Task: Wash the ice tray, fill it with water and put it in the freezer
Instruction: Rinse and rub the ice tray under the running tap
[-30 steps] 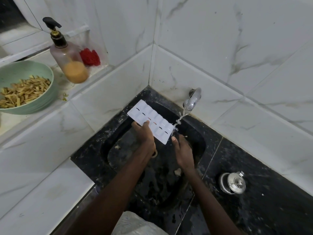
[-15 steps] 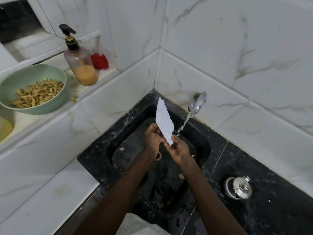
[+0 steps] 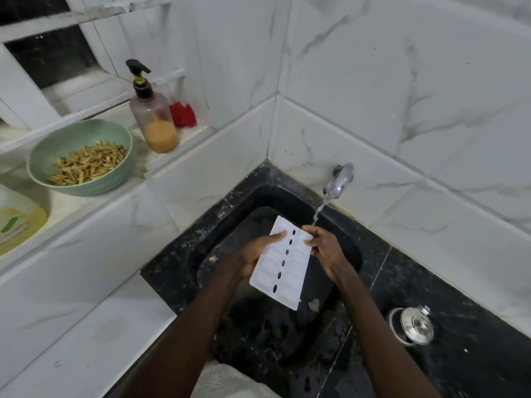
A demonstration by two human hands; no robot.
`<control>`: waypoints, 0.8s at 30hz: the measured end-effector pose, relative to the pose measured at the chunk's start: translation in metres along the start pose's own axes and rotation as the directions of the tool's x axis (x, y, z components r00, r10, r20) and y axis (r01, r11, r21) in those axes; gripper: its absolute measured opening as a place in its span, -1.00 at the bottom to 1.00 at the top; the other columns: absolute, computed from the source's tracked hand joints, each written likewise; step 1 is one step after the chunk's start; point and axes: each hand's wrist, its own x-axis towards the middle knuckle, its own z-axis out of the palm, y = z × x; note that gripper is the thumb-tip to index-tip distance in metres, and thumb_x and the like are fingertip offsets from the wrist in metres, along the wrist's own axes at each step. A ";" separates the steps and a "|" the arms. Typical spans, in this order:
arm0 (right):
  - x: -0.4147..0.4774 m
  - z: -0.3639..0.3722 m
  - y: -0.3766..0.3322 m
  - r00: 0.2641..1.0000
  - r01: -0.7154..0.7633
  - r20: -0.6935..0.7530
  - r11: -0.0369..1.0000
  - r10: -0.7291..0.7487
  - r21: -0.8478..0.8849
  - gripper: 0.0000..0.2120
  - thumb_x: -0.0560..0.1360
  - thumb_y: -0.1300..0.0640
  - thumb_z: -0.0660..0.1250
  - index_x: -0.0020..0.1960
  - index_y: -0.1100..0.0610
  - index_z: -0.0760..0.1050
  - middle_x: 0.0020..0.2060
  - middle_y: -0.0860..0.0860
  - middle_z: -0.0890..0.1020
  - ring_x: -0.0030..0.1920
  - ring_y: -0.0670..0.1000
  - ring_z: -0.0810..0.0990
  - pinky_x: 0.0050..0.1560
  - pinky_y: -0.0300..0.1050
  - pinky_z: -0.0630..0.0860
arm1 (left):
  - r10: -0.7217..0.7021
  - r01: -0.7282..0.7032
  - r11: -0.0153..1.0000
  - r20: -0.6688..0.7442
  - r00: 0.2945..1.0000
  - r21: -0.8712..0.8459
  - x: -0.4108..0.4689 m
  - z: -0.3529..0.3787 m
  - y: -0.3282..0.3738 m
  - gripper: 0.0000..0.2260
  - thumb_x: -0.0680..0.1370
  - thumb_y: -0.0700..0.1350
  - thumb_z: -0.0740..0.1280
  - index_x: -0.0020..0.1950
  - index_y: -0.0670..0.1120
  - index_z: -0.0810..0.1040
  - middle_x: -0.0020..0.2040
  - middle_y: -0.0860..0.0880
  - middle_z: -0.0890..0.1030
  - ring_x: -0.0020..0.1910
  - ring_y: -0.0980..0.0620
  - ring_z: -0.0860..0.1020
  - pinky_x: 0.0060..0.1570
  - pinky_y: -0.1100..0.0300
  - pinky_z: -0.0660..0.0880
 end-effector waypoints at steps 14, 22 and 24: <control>-0.003 -0.013 -0.006 0.895 0.353 0.026 0.671 -0.446 -0.652 -0.76 0.52 0.19 0.40 0.17 0.01 0.59 0.11 -0.08 0.56 0.16 -0.04 0.51 0.15 -0.13 0.46 | 0.198 -0.164 0.972 -0.201 0.959 0.170 0.012 0.014 -0.010 -0.66 0.48 -0.15 0.44 0.24 -0.20 0.64 0.13 -0.30 0.71 0.09 -0.32 0.69 0.19 -0.29 0.59; -0.003 0.003 -0.002 0.901 0.245 -0.210 0.845 -0.380 -0.476 -0.70 0.54 0.00 0.47 0.25 0.03 0.56 0.18 -0.05 0.62 0.16 -0.06 0.60 0.17 -0.12 0.53 | 0.228 -0.207 0.974 -0.326 0.918 0.096 0.016 0.021 -0.011 -0.72 0.54 -0.14 0.41 0.24 -0.16 0.64 0.04 -0.20 0.75 0.01 -0.24 0.73 0.03 -0.15 0.66; -0.007 0.010 -0.001 0.890 0.234 -0.284 0.891 -0.358 -0.389 -0.68 0.54 -0.04 0.48 0.24 0.03 0.56 0.16 -0.07 0.63 0.15 -0.06 0.62 0.13 -0.17 0.51 | 0.223 -0.230 0.973 -0.339 0.914 0.020 0.017 0.022 -0.012 -0.72 0.56 -0.16 0.39 0.25 -0.17 0.64 0.05 -0.22 0.75 -0.01 -0.25 0.73 -0.01 -0.15 0.66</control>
